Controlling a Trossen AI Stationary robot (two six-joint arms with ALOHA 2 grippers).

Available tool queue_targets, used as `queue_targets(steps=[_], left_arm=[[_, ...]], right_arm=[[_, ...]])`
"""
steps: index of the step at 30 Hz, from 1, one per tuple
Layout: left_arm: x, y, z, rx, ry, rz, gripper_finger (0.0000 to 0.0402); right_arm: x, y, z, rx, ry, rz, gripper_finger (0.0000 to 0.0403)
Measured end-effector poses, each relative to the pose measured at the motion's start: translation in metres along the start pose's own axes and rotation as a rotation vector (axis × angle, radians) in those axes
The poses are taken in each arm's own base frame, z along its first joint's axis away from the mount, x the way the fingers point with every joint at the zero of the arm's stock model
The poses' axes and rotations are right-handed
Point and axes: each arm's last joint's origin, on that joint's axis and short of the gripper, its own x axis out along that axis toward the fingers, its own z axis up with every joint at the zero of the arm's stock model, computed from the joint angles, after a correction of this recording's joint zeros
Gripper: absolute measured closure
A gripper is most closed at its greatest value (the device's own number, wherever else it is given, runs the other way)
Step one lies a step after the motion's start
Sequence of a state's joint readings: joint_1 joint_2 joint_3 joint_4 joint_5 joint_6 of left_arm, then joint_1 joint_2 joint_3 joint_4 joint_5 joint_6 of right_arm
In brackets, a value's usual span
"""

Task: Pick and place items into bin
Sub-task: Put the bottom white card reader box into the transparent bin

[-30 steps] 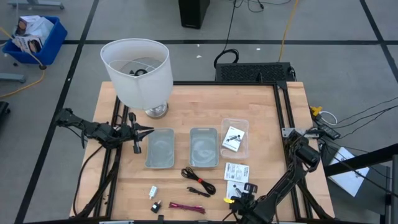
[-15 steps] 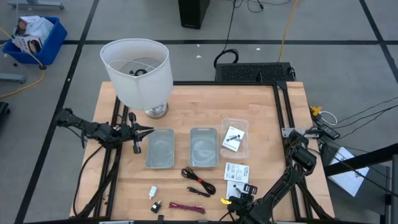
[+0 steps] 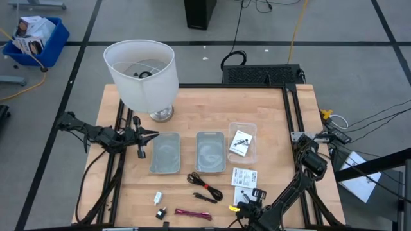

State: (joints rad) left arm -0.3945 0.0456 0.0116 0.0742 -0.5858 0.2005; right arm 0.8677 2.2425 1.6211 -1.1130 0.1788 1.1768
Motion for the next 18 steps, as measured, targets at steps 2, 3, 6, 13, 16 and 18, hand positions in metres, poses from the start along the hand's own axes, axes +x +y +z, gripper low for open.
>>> queue_targets(steps=[2, 3, 6, 13, 16, 18], left_arm=[[0.0, 0.0, 0.0, 0.0, 0.0, 0.0, 0.0355], [0.0, 0.0, 0.0, 0.0, 0.0, 0.0, 0.0355], [0.0, 0.0, 0.0, 0.0, 0.0, 0.0, 0.0355], [0.0, 0.0, 0.0, 0.0, 0.001, 0.0, 0.0355], [0.0, 0.0, 0.0, 0.0, 0.001, 0.0, 0.0355], [0.0, 0.0, 0.0, 0.0, 0.001, 0.0, 0.0355]], right_arm=[[-0.009, 0.0, 0.001, -0.009, -0.025, -0.025, 0.0401], [-0.015, 0.001, 0.001, -0.018, -0.05, -0.044, 0.0402], [-0.037, -0.002, 0.005, -0.04, -0.073, -0.114, 0.0403], [-0.07, -0.004, 0.014, -0.06, -0.148, -0.111, 0.0401], [-0.07, -0.002, 0.015, -0.063, -0.158, -0.101, 0.0402], [-0.074, -0.004, 0.014, -0.063, -0.158, -0.104, 0.0402]])
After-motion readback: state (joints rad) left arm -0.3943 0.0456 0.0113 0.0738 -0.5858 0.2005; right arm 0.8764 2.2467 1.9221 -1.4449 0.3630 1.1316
